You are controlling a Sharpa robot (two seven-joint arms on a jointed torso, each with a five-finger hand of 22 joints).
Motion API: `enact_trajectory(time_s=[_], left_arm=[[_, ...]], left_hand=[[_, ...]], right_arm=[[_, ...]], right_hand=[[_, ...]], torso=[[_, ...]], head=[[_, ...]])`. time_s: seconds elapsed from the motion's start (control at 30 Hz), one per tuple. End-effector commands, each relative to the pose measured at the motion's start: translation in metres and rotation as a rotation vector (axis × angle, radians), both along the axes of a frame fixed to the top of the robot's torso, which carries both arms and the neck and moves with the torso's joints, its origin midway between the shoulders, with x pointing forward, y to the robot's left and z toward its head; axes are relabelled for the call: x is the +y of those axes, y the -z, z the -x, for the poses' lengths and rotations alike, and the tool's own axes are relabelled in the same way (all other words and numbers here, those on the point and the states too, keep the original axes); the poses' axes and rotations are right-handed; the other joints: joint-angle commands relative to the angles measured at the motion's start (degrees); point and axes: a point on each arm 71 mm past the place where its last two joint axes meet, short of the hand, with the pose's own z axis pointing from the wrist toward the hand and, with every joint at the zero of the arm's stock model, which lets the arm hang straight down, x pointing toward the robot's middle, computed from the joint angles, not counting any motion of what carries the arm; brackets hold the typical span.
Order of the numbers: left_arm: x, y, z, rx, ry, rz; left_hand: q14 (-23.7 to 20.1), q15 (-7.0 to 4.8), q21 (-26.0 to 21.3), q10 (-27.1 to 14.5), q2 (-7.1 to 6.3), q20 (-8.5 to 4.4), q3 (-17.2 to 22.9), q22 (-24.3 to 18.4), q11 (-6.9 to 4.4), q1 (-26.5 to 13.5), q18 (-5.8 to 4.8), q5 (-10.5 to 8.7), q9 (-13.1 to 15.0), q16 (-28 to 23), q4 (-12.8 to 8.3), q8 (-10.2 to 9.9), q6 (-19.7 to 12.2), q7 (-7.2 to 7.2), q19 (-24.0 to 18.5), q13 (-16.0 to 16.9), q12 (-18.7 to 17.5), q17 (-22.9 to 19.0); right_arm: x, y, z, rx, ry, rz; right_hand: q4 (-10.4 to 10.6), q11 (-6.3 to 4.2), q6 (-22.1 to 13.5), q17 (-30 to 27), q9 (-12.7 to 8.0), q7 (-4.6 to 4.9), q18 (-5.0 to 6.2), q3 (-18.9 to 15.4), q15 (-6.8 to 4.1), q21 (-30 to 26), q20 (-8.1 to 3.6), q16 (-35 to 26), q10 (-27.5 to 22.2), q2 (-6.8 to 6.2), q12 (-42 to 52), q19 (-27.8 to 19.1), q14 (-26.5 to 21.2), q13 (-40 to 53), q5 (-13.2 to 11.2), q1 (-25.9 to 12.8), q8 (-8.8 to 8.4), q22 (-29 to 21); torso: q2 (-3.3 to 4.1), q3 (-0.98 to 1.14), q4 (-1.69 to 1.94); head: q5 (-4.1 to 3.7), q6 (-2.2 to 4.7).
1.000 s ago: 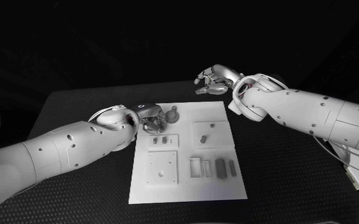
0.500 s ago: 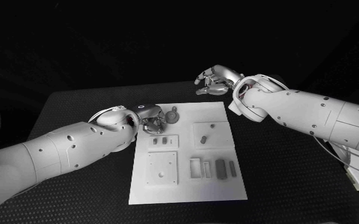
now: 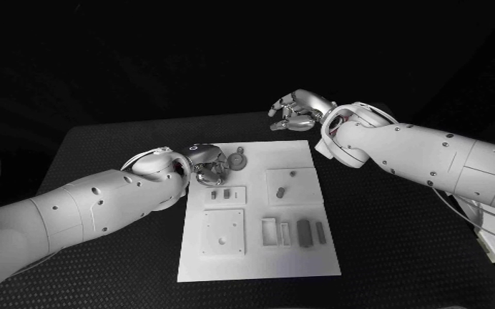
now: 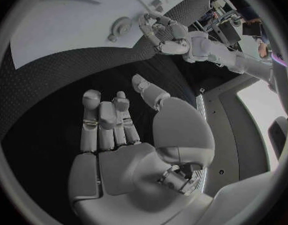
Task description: Assemble the parts on the task board
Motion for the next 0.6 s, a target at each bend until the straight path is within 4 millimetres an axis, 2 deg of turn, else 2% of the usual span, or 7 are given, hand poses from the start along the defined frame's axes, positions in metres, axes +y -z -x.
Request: enact_trajectory(time_s=[0.03,0.6], left_arm=[[0.0015,0.0058,0.0016,0.016,-0.013,-0.009],[0.0033,0.0049,0.0012,0.004,-0.018,-0.002]], left_hand=[[-0.4,0.05,-0.33,-0.44,-0.63,0.15,-0.44,0.92,-0.12,0.24,6.87,-0.09,-0.26,0.07,-0.01,-0.47,-1.0,-0.02,-0.25,0.05,0.1,-0.01],[-0.49,-0.08,-0.41,-0.12,-0.88,0.11,-0.7,0.98,-0.25,0.32,6.88,-0.08,-0.41,0.2,0.06,-0.18,-0.96,0.01,-0.21,0.38,0.3,-0.06]], right_arm=[[0.0008,0.0002,0.0004,0.002,-0.012,0.002],[0.0002,0.0004,0.0004,0.003,-0.012,0.003]], right_hand=[[-0.21,0.09,0.03,-0.09,-0.06,0.38,2.5,-0.21,0.04,-0.3,-0.14,0.15,-0.33,0.47,0.2,0.41,-0.38,-0.06,0.14,-0.07,-0.14,0.5],[-0.21,0.09,0.03,-0.1,-0.07,0.38,2.5,-0.2,0.04,-0.3,-0.14,0.14,-0.33,0.5,0.21,0.4,-0.38,-0.08,0.14,-0.06,-0.13,0.5]], torso=[[0.0,0.01,-0.01],[0.0,0.02,-0.02]], head=[[0.02,-0.01],[-0.03,-0.01]])
